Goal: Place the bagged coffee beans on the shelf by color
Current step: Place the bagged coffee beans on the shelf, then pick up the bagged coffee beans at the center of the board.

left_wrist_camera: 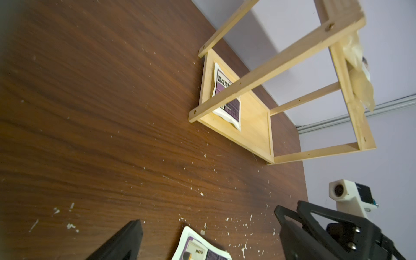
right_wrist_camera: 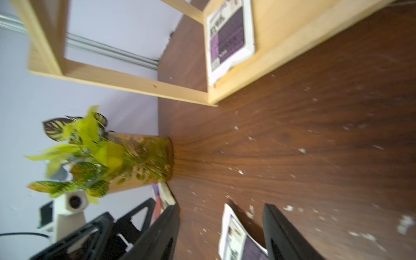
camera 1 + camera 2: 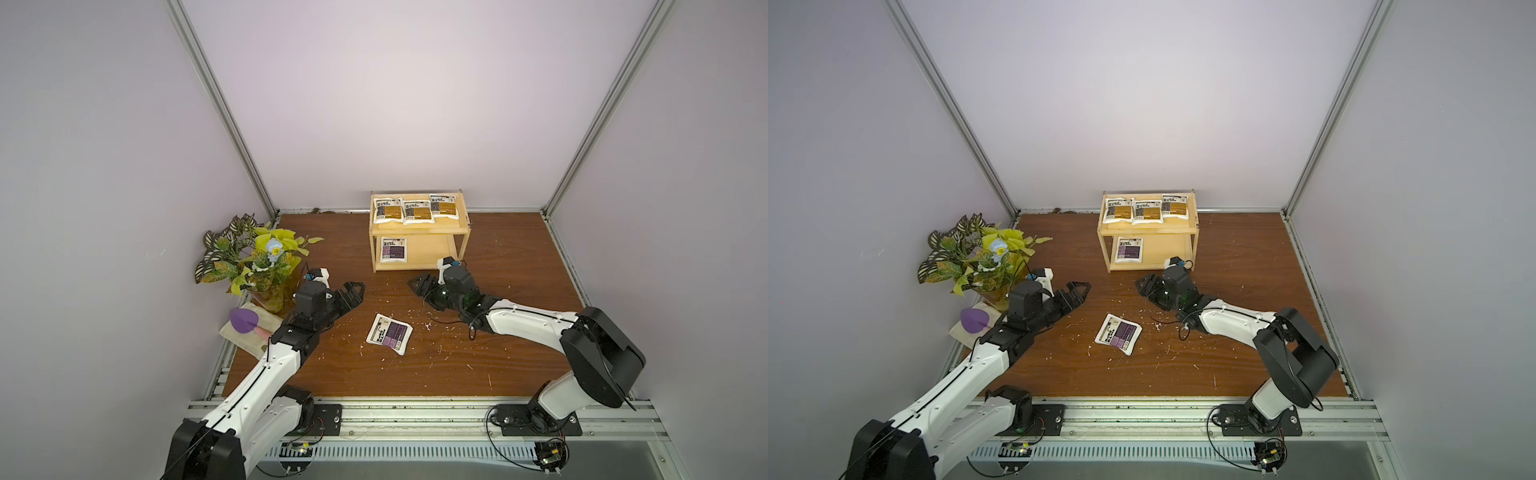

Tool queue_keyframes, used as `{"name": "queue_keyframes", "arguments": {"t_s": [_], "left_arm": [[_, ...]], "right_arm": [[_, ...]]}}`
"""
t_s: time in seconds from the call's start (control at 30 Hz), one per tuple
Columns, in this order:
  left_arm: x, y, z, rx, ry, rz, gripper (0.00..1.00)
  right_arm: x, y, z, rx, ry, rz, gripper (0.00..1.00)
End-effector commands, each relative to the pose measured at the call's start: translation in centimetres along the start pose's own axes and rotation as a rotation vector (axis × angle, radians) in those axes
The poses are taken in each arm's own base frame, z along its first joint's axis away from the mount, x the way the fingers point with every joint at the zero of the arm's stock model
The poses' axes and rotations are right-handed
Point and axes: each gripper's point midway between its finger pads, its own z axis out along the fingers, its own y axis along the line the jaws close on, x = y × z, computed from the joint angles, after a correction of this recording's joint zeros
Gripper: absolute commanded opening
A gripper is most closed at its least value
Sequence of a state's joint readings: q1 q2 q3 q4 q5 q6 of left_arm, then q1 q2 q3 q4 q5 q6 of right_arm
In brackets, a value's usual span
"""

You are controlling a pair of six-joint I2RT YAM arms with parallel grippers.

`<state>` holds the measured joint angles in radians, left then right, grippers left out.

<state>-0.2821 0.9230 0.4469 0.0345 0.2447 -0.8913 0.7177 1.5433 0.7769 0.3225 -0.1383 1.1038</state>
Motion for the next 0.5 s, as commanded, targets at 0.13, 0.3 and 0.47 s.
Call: {"name": "queue_keyframes", "arguments": {"t_s": [0.13, 0.3, 0.47], "left_arm": [[4.8, 1.1, 0.8, -0.021, 0.123, -0.018, 1.0], [6.7, 1.7, 1.2, -0.027, 0.181, -0.014, 0.99], [8.0, 2.3, 1.4, -0.024, 0.223, -0.011, 1.0]], "right_arm": [[6.2, -4.5, -2.3, 0.021, 0.283, -0.154, 0.65], [8.2, -5.2, -2.8, -0.004, 0.34, -0.143, 0.65], [10.2, -5.3, -2.9, -0.022, 0.411, -0.146, 0.65]]}}
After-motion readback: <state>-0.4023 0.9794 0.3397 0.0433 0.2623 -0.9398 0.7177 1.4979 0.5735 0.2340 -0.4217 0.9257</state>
